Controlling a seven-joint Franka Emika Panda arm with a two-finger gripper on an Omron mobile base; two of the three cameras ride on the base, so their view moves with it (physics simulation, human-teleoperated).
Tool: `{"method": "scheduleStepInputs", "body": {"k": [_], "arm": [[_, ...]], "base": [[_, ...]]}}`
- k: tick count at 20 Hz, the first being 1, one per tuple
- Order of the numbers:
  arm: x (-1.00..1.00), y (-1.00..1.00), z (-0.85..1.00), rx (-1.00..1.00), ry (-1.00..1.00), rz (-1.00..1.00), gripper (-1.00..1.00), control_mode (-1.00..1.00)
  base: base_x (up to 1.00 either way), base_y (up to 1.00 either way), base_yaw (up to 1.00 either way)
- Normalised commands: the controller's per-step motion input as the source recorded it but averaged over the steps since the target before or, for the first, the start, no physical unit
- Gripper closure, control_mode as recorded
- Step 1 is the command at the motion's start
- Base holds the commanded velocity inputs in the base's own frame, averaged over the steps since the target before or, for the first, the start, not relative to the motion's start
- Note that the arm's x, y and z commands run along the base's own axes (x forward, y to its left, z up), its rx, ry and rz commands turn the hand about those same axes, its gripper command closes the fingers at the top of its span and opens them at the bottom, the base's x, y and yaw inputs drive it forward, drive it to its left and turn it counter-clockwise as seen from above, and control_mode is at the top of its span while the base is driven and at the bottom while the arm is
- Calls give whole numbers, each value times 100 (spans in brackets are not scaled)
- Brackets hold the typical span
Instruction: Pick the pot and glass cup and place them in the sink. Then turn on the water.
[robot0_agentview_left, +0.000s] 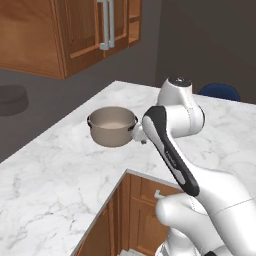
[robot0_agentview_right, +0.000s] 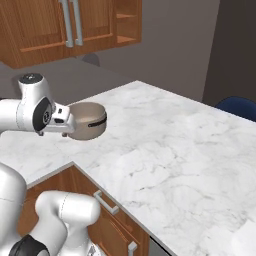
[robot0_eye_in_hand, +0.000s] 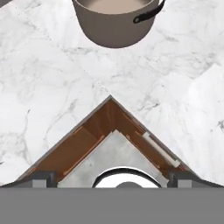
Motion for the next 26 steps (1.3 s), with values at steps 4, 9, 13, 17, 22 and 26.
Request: {"method": "scheduleStepInputs", "body": {"k": [4,9,13,17,22,26], "arm": [[24,36,-33,-3,0,18,-100,-100],[19,32,-4,-5,2,4,-100,-100],[7,17,0,-7,6,0,-100,-100],[13,13,7,-8,11,0,-100,-100],[35,3,2,-3,7,0,-100,-100],[50,0,0,0,0,4,-100,-100]], "base": [[0,0,0],[0,0,0],[0,0,0],[0,0,0],[0,0,0],[0,0,0]]}}
